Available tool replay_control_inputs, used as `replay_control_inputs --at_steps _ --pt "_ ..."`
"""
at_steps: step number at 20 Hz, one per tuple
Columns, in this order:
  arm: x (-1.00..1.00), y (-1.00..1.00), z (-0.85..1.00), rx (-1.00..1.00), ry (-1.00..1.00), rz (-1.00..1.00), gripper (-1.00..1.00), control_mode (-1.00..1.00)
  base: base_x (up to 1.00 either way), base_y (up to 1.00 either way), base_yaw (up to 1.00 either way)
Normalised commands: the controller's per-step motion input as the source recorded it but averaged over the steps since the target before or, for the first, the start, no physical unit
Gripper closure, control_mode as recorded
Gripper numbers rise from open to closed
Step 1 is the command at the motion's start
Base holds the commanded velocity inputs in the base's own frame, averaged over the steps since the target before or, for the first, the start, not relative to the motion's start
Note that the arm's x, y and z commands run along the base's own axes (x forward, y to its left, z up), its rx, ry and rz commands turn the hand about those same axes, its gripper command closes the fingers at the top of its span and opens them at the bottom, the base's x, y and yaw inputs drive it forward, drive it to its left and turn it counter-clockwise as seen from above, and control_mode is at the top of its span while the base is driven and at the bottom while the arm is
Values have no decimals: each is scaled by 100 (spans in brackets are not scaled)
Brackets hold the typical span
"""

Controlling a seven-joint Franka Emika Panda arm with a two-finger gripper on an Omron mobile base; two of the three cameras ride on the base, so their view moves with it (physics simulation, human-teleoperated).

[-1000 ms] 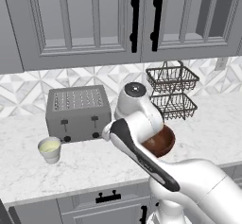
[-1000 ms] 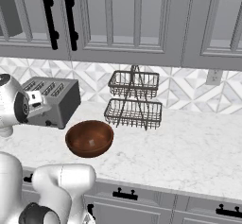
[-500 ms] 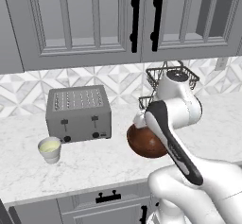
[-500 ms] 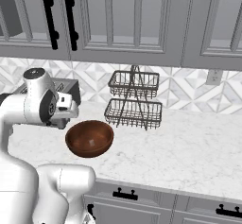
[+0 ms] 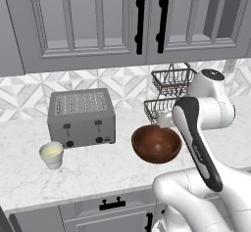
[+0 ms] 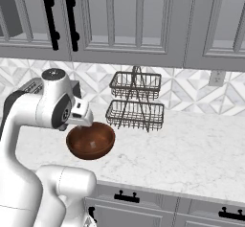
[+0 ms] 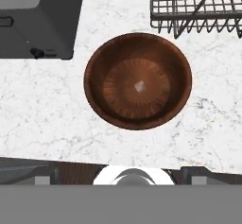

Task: Grab a lemon wedge from the fridge and one ice cube from the ice bowl, and put them in the glass of lemonade.

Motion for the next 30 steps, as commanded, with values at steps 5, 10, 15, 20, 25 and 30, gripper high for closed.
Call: replay_control_inputs --at_steps 5,10,15,20,25,30 --pt "-5 0 0 0 0 0 -100 -100 0 0 0" --pt "-10 0 0 0 0 0 -100 100 -75 -7 0" --pt "0 0 0 0 0 0 -100 100 -46 -30 -8" --pt "0 0 0 0 0 0 -100 100 -26 -32 72" --pt "0 0 0 0 0 0 -100 100 -41 -34 92" --pt "0 0 0 0 0 0 -100 100 -54 -11 82"
